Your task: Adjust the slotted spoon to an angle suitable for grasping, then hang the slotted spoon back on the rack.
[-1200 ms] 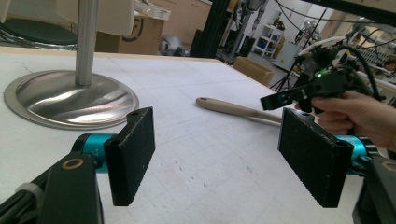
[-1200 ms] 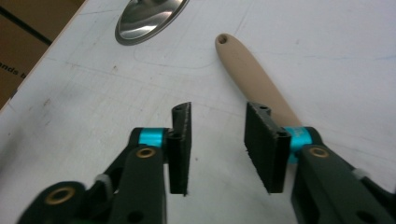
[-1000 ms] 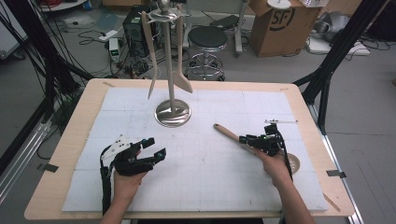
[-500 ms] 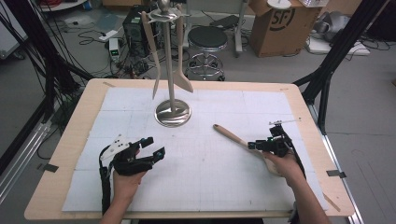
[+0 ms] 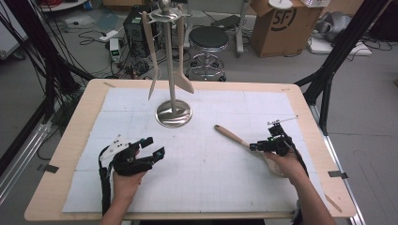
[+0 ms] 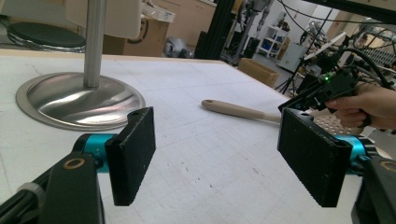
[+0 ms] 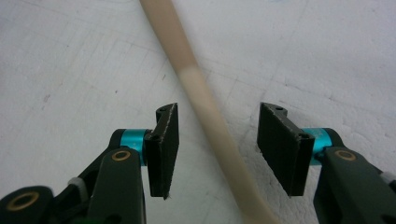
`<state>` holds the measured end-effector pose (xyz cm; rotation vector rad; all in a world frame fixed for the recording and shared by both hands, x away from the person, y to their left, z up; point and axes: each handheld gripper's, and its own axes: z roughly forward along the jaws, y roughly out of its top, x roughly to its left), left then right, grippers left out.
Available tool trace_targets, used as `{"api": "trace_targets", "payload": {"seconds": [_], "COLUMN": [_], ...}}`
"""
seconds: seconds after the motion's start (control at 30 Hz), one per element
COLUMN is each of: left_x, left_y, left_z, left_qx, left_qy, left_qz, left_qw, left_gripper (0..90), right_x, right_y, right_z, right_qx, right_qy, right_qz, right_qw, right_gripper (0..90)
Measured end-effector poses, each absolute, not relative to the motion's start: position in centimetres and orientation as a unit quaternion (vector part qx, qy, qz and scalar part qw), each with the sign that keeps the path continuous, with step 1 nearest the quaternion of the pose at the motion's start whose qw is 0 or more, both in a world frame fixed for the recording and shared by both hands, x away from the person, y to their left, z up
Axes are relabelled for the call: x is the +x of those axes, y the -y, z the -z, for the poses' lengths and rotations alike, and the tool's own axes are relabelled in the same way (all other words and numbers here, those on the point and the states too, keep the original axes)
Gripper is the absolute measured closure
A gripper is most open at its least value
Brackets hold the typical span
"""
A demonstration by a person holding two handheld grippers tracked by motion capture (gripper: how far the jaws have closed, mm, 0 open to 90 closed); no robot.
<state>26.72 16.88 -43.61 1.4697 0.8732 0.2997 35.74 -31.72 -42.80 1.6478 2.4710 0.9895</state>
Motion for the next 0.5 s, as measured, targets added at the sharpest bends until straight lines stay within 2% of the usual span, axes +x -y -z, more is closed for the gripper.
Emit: {"api": "trace_targets", "payload": {"seconds": [0.4,0.5], "left_x": [26.7,26.8], "left_y": [-16.9,-16.8], "left_z": [43.6,43.6], "left_qx": [0.644,0.645], "left_qy": [-0.384,-0.384], "left_qz": [-0.13,-0.128], "left_qw": [0.648,0.648], "left_gripper": [28.5,28.4], "right_x": [35.9,35.8], "right_y": [31.1,30.6], "right_z": [43.4,43.5], "right_qx": [0.515,0.502], "right_qy": [-0.808,-0.821], "right_qz": [-0.285,-0.271], "right_qw": [-0.003,0.017], "right_gripper": [50.0,54.0]}}
